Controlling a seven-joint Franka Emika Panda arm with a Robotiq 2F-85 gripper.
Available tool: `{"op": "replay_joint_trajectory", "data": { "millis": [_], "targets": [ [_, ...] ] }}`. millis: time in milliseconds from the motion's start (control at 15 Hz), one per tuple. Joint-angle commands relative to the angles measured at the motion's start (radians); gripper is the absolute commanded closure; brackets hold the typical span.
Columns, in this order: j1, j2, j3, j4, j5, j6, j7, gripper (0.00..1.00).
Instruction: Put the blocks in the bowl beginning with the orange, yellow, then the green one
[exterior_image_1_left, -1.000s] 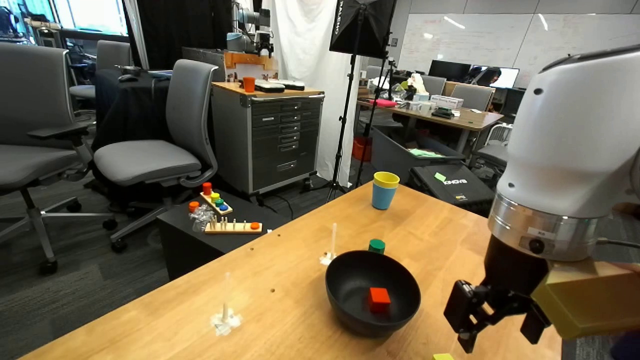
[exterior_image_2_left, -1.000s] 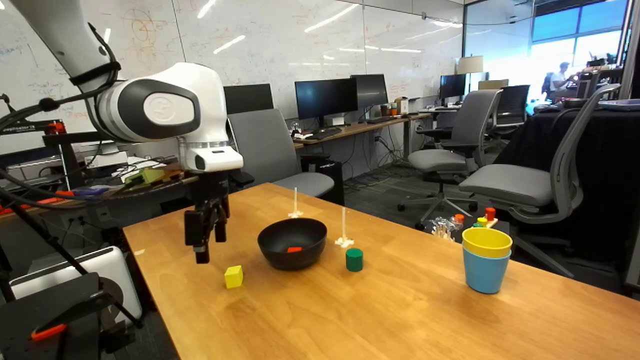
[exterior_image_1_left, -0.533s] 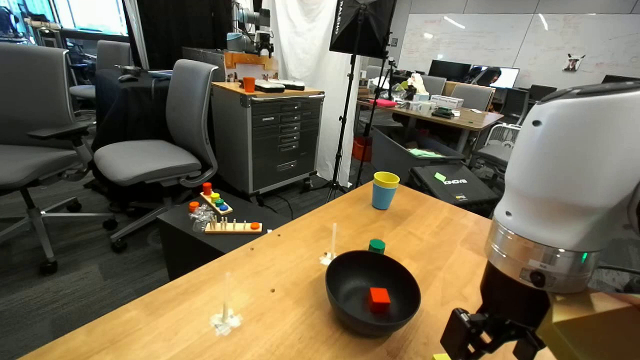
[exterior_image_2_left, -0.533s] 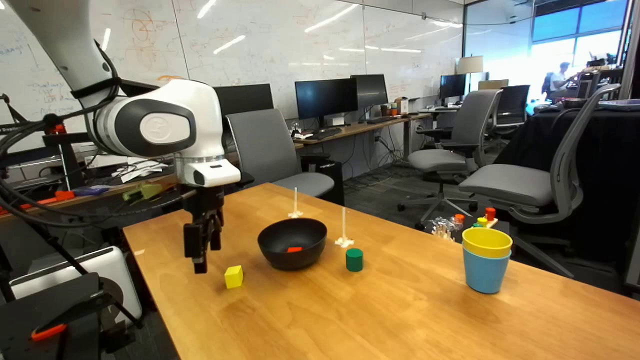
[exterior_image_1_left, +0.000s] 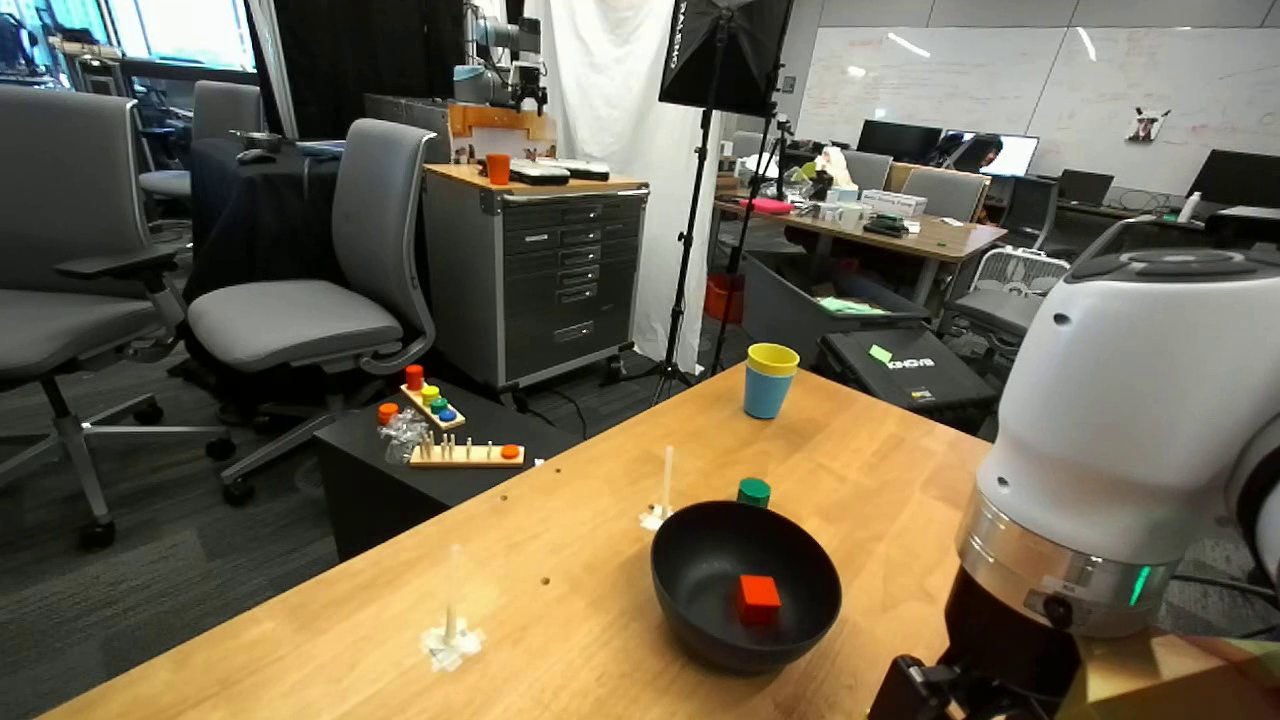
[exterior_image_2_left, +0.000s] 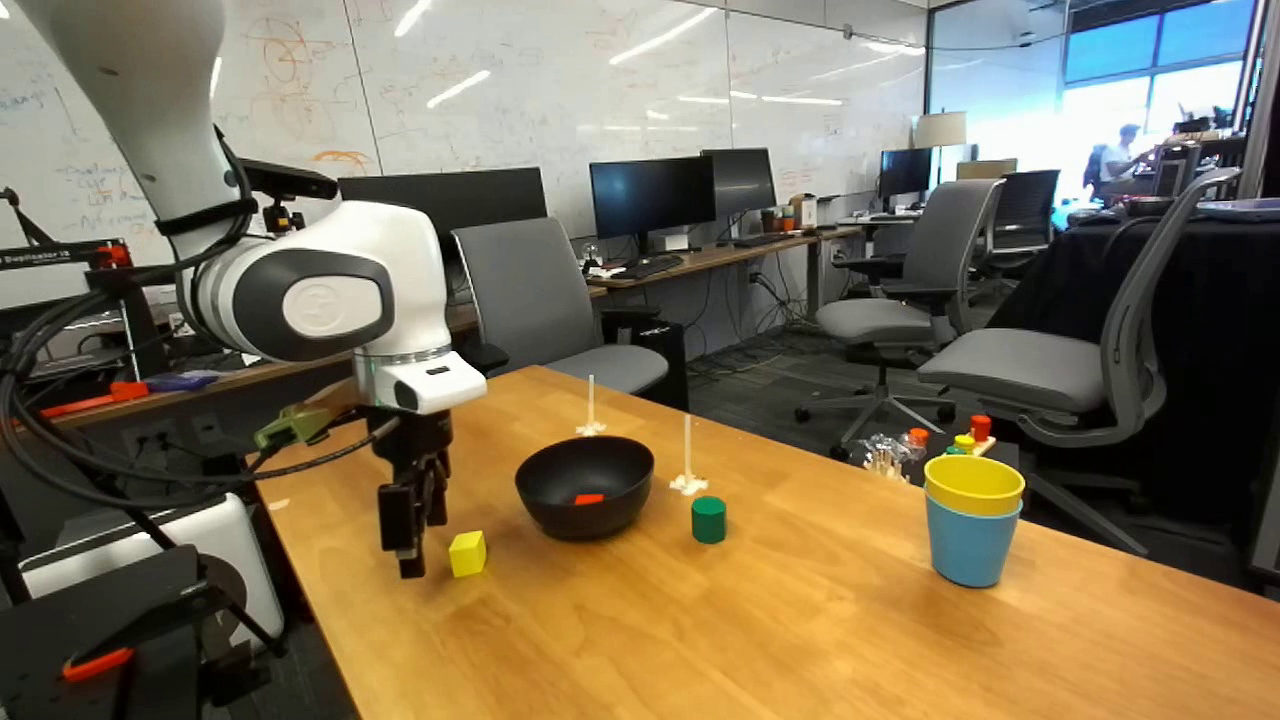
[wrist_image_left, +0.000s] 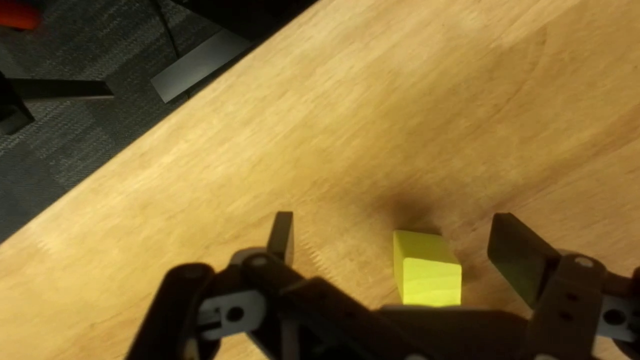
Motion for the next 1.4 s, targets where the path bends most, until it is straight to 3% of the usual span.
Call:
{"op": "replay_joint_trajectory", "data": {
  "millis": [0,1133,1200,1267,1333],
  "targets": [
    [0.012,0.034,-0.009,0.012,0.043,0.062,-0.059,0.00],
    [0.033,0.126,-0.041,0.089,0.118,0.126,-0.161,0.00],
    [0.036,0.132,-0.046,0.093,0.118,0.125,-0.163,0.08],
    [0.039,0.137,-0.050,0.095,0.118,0.125,-0.165,0.26],
    [0.038,0.142,-0.050,0.097,0.120,0.124,-0.170,0.34]
  ]
}}
